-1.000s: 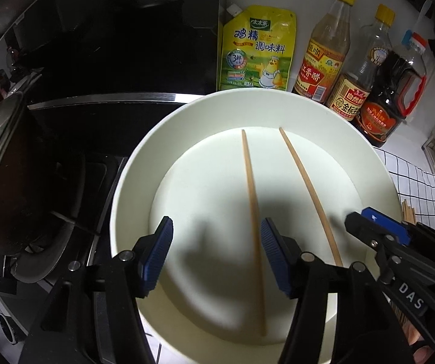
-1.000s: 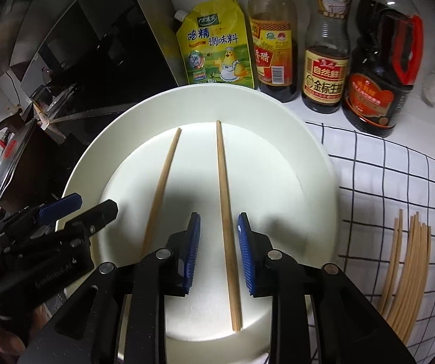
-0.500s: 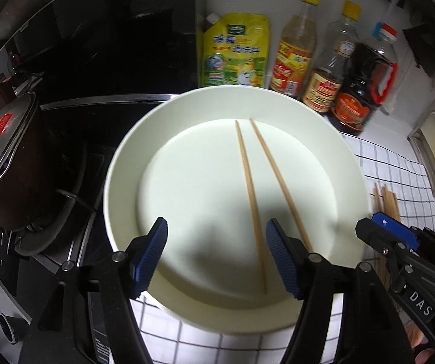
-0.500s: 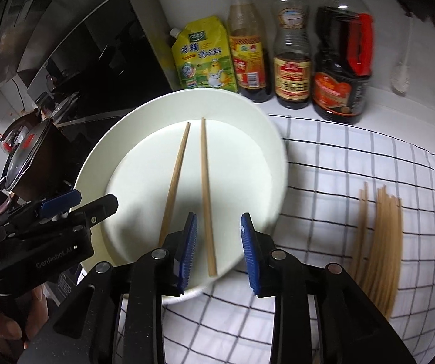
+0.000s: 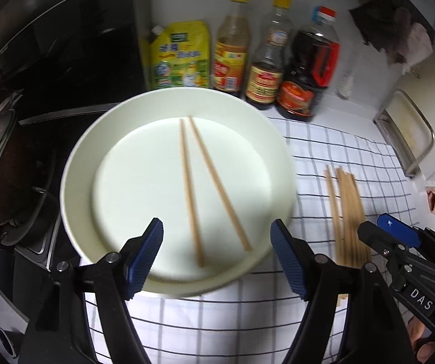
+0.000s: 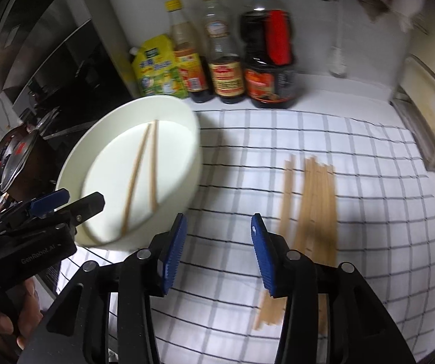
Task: Organize utensils
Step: 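Move both open tools back over the chopstick bundle on the mat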
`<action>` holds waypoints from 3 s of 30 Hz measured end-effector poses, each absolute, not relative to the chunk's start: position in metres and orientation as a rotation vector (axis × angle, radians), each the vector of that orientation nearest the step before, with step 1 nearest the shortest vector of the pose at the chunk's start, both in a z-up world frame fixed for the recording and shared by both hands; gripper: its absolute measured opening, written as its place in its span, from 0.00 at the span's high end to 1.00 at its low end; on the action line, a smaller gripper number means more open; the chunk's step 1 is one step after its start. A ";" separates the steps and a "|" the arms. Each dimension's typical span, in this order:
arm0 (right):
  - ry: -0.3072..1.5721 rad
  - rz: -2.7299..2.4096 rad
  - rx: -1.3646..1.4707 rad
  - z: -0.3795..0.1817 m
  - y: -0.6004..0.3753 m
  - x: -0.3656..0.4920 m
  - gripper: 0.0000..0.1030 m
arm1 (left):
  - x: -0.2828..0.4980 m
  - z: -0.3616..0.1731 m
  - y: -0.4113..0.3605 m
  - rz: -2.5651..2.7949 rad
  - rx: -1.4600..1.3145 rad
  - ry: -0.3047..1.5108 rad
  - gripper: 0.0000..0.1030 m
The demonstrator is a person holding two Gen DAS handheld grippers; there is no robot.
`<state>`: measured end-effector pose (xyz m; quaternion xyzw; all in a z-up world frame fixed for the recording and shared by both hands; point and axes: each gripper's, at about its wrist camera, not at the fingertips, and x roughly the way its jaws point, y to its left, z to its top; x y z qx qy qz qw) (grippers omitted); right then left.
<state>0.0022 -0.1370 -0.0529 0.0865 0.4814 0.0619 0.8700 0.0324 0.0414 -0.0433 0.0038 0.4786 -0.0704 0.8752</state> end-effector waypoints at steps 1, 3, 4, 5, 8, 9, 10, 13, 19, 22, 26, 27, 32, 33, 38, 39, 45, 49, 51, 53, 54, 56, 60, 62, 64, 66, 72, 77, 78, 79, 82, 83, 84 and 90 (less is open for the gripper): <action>1.008 0.116 0.184 -0.053 -0.145 -0.002 0.59 | 0.031 -0.044 0.037 -0.153 0.010 1.000 0.30; 1.008 0.094 0.188 -0.053 -0.158 -0.008 0.58 | 0.028 -0.043 0.024 -0.171 0.017 0.998 0.30; 1.008 0.079 0.189 -0.053 -0.166 -0.012 0.57 | 0.026 -0.042 0.017 -0.182 0.022 0.996 0.29; 1.007 0.067 0.190 -0.053 -0.172 -0.015 0.57 | 0.025 -0.042 0.012 -0.188 0.024 0.994 0.28; 1.008 0.034 0.195 -0.055 -0.193 -0.025 0.55 | 0.019 -0.039 -0.010 -0.220 0.033 0.983 0.27; 1.009 0.024 0.196 -0.055 -0.199 -0.027 0.55 | 0.018 -0.039 -0.014 -0.227 0.035 0.981 0.27; 1.010 0.015 0.198 -0.056 -0.204 -0.029 0.55 | 0.016 -0.039 -0.020 -0.235 0.039 0.979 0.26; 1.013 -0.018 0.205 -0.060 -0.223 -0.034 0.52 | 0.013 -0.042 -0.039 -0.265 0.046 0.984 0.22; 1.038 -0.057 0.201 -0.079 -0.251 -0.039 0.50 | 0.010 -0.060 -0.068 -0.289 0.074 1.015 0.22; 1.054 -0.052 0.195 -0.096 -0.258 -0.037 0.50 | 0.012 -0.076 -0.080 -0.280 0.089 1.032 0.22; 1.081 -0.040 0.188 -0.119 -0.261 -0.032 0.50 | 0.013 -0.097 -0.089 -0.267 0.107 1.068 0.22; 1.084 -0.036 0.187 -0.123 -0.261 -0.030 0.50 | 0.012 -0.102 -0.091 -0.263 0.115 1.075 0.22; 1.093 -0.019 0.178 -0.141 -0.260 -0.020 0.50 | 0.016 -0.117 -0.095 -0.244 0.123 1.085 0.22; 1.094 -0.020 0.175 -0.143 -0.260 -0.019 0.50 | 0.017 -0.118 -0.096 -0.242 0.123 1.085 0.22; 1.102 -0.027 0.185 -0.156 -0.261 -0.012 0.50 | 0.022 -0.126 -0.094 -0.225 0.118 1.095 0.22; 1.104 -0.028 0.187 -0.157 -0.261 -0.011 0.50 | 0.023 -0.128 -0.093 -0.224 0.118 1.098 0.22; 1.096 -0.028 0.172 -0.161 -0.259 -0.010 0.50 | 0.025 -0.134 -0.091 -0.216 0.115 1.108 0.22; 1.096 -0.024 0.146 -0.160 -0.255 -0.009 0.50 | 0.026 -0.135 -0.092 -0.217 0.116 1.109 0.22; 1.101 -0.018 0.133 -0.160 -0.253 -0.008 0.50 | 0.027 -0.136 -0.093 -0.217 0.116 1.109 0.22; 1.112 -0.007 0.123 -0.161 -0.251 -0.007 0.50 | 0.028 -0.136 -0.094 -0.218 0.116 1.111 0.22; 1.113 -0.005 0.121 -0.161 -0.251 -0.007 0.50 | 0.028 -0.136 -0.095 -0.220 0.116 1.111 0.22; 1.109 -0.009 0.114 -0.161 -0.251 -0.008 0.50 | 0.029 -0.136 -0.097 -0.221 0.119 1.111 0.22; 1.102 -0.029 0.109 -0.161 -0.257 -0.008 0.50 | 0.030 -0.139 -0.100 -0.219 0.123 1.116 0.22; 1.101 -0.037 0.115 -0.161 -0.262 -0.008 0.50 | 0.031 -0.141 -0.101 -0.217 0.127 1.116 0.22; 1.101 -0.046 0.114 -0.161 -0.266 -0.009 0.50 | 0.031 -0.143 -0.102 -0.217 0.132 1.119 0.22; 1.101 -0.057 0.117 -0.161 -0.271 -0.011 0.50 | 0.032 -0.144 -0.103 -0.220 0.130 1.121 0.22; 1.101 -0.101 0.136 -0.161 -0.292 -0.017 0.50 | 0.034 -0.146 -0.110 -0.220 0.140 1.114 0.22; 1.090 -0.081 0.149 -0.159 -0.295 -0.018 0.50 | 0.040 -0.151 -0.111 -0.203 0.154 1.112 0.22; 1.089 -0.078 0.145 -0.159 -0.294 -0.018 0.50 | 0.040 -0.152 -0.112 -0.198 0.158 1.112 0.22; 1.090 -0.076 0.138 -0.159 -0.292 -0.017 0.50 | 0.040 -0.153 -0.112 -0.193 0.161 1.112 0.22; 1.093 -0.073 0.124 -0.161 -0.289 -0.015 0.50 | 0.040 -0.155 -0.113 -0.191 0.167 1.110 0.21; 1.090 -0.073 0.121 -0.162 -0.288 -0.015 0.50 | 0.040 -0.155 -0.113 -0.188 0.173 1.107 0.21; 1.089 -0.072 0.118 -0.162 -0.287 -0.014 0.50 | 0.040 -0.156 -0.115 -0.185 0.187 1.105 0.22; 1.072 -0.084 0.087 -0.163 -0.286 -0.011 0.51 | 0.043 -0.160 -0.116 -0.170 0.182 1.106 0.21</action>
